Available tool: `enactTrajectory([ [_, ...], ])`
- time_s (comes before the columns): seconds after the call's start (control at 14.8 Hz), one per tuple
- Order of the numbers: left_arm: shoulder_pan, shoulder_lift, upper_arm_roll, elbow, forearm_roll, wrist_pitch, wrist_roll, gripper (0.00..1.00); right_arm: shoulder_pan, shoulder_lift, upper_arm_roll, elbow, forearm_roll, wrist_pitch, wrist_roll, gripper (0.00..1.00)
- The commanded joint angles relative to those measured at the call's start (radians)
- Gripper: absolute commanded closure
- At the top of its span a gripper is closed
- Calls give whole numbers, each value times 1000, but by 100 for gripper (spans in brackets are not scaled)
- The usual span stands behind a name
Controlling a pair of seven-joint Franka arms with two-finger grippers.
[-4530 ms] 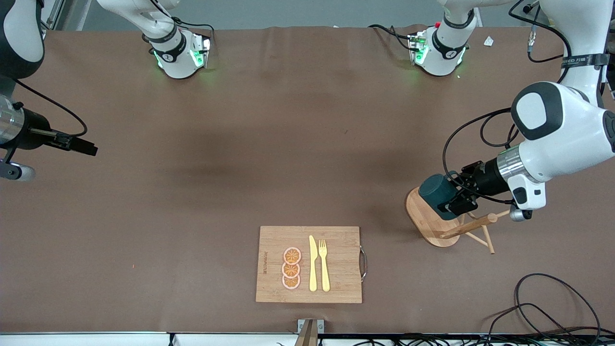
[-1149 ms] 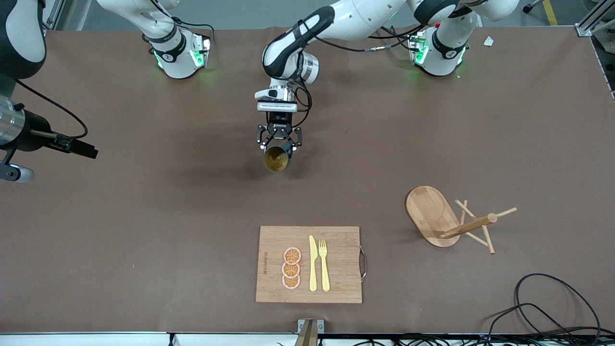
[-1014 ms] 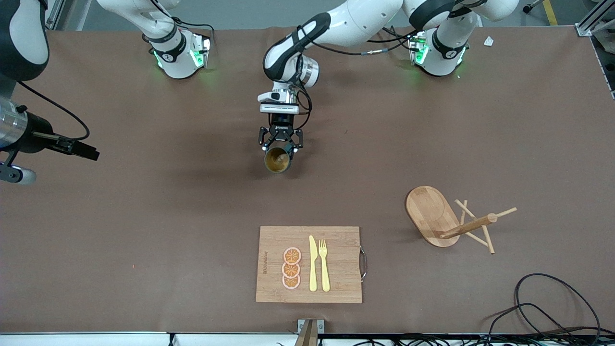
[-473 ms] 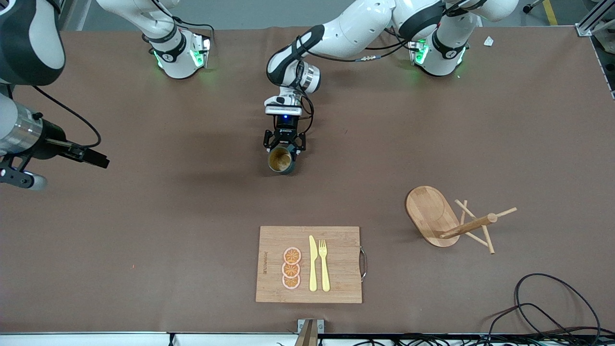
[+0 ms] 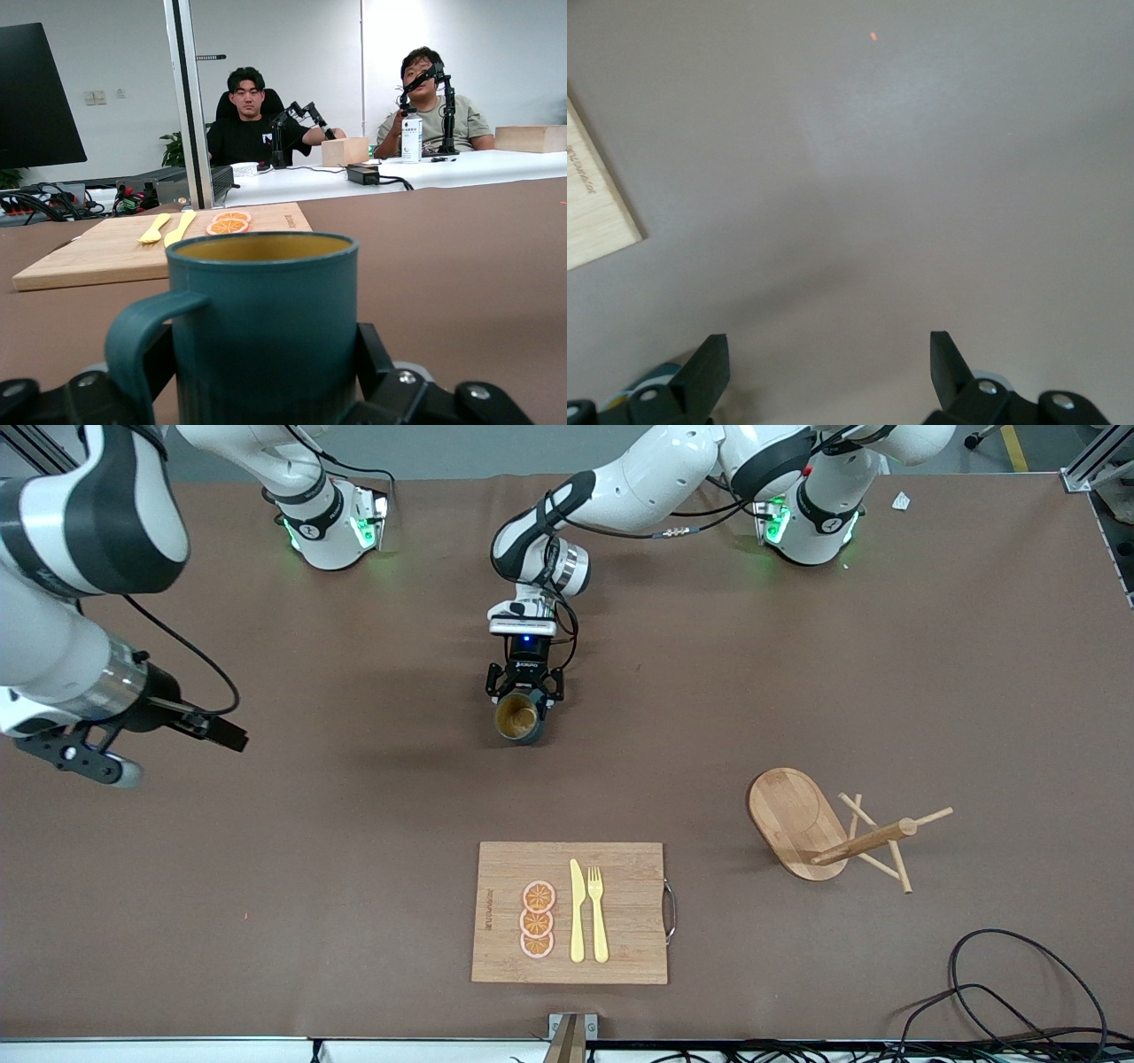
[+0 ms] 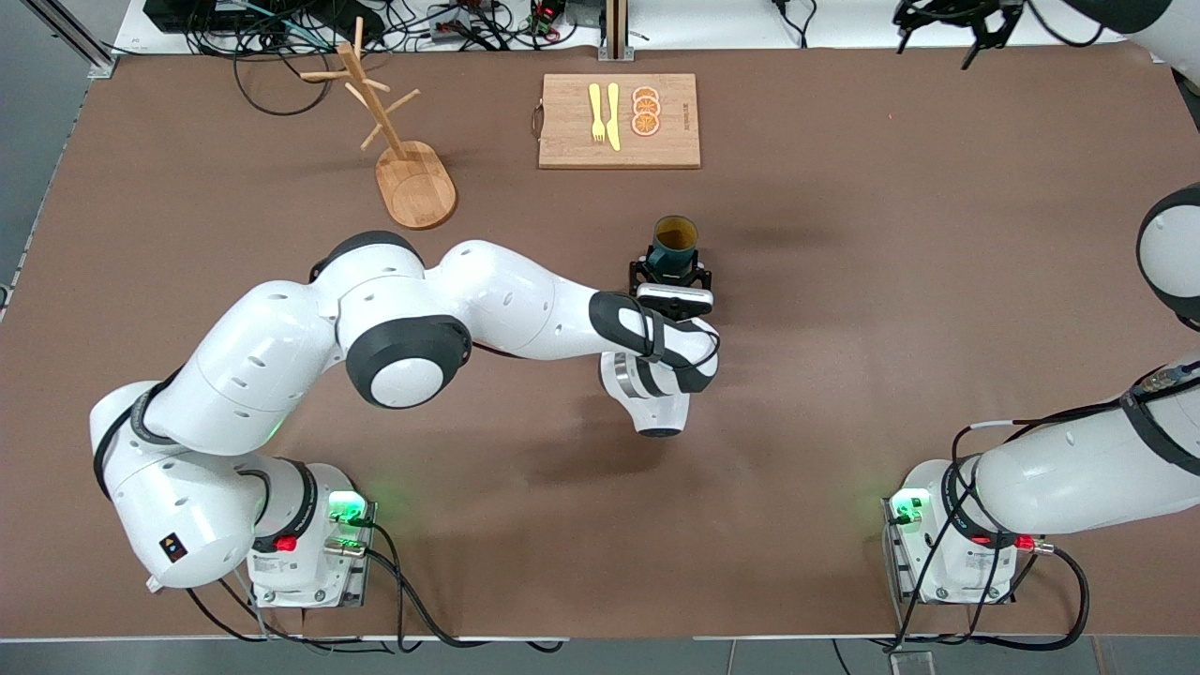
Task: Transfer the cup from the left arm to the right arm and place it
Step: 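Lower the mug with the left gripper while the right gripper approaches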
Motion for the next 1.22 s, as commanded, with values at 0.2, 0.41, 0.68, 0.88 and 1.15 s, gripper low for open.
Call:
enactTrajectory([
  [0.2, -11, -13, -7, 26, -56, -3, 12, 0, 35, 24, -7, -72, 22, 83, 46, 0],
  [0.41, -3, -29, -42, 61, -135, 5, 55, 0, 59, 51, -7, -72, 25, 104, 101, 0],
  [0.68, 6, -52, -82, 94, -208, 14, 123, 0, 69, 82, -7, -82, 28, 149, 104, 0],
  [0.88, 27, -105, -102, 94, -283, 48, 161, 0, 75, 82, -5, -151, 30, 242, 106, 0],
  [1.15, 154, -193, -210, 89, -392, 109, 310, 0, 89, 81, -7, -230, 148, 339, 104, 0],
])
